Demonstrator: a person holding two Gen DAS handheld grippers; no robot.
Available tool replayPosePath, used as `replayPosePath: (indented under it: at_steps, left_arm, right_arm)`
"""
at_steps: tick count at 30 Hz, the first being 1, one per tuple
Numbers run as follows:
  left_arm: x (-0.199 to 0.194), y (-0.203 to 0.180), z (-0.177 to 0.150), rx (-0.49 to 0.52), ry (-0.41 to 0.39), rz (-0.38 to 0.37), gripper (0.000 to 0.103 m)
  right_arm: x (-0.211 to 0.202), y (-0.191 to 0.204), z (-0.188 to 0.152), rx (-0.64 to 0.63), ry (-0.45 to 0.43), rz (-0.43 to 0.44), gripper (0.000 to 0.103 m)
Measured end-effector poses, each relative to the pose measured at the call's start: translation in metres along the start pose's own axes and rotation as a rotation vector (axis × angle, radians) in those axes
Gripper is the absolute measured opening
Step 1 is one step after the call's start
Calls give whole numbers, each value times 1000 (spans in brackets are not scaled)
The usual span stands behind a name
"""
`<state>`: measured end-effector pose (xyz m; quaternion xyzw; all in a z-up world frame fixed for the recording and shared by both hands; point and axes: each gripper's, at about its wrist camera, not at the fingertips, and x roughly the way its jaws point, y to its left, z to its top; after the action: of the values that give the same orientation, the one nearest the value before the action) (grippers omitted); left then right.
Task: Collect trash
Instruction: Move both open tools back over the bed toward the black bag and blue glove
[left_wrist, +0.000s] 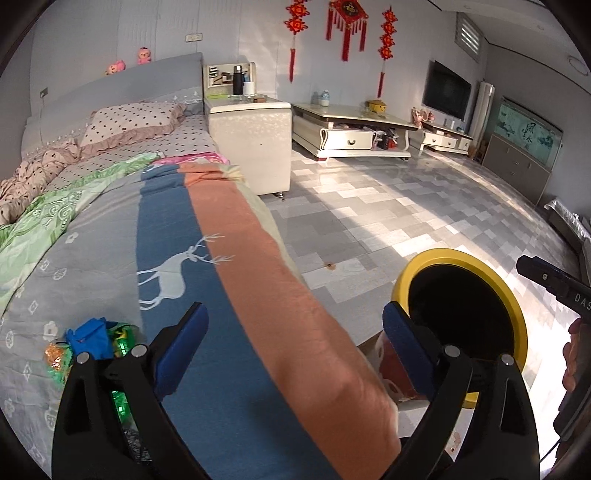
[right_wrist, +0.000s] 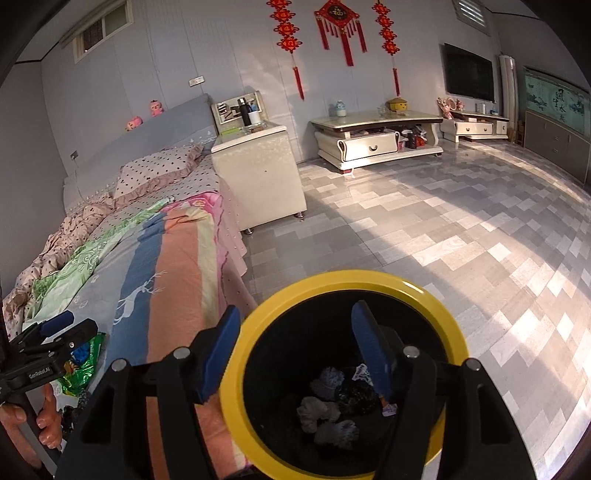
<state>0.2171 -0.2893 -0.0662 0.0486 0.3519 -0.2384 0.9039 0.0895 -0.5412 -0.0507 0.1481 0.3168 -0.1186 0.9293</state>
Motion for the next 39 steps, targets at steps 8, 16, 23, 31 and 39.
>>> replayPosePath:
  at_steps: [8, 16, 23, 31, 39]
  left_arm:
    - [-50, 78, -15, -48, -44, 100, 91]
    - [-94, 145, -61, -101, -41, 163, 92]
    - [-111, 178, -105, -150, -6, 157, 92]
    - [-93, 183, -155, -194, 66, 93, 92]
    - [-62, 188, -178, -269, 109, 16, 91]
  right_arm:
    - [-1, 79, 11, -102, 4, 155, 61]
    - [18, 169, 20, -223, 44, 314, 61]
    - [44, 236, 10, -319, 128, 433, 62]
    - [88, 298, -14, -425, 241, 519, 62]
    - [141, 354, -37, -503, 365, 582, 62]
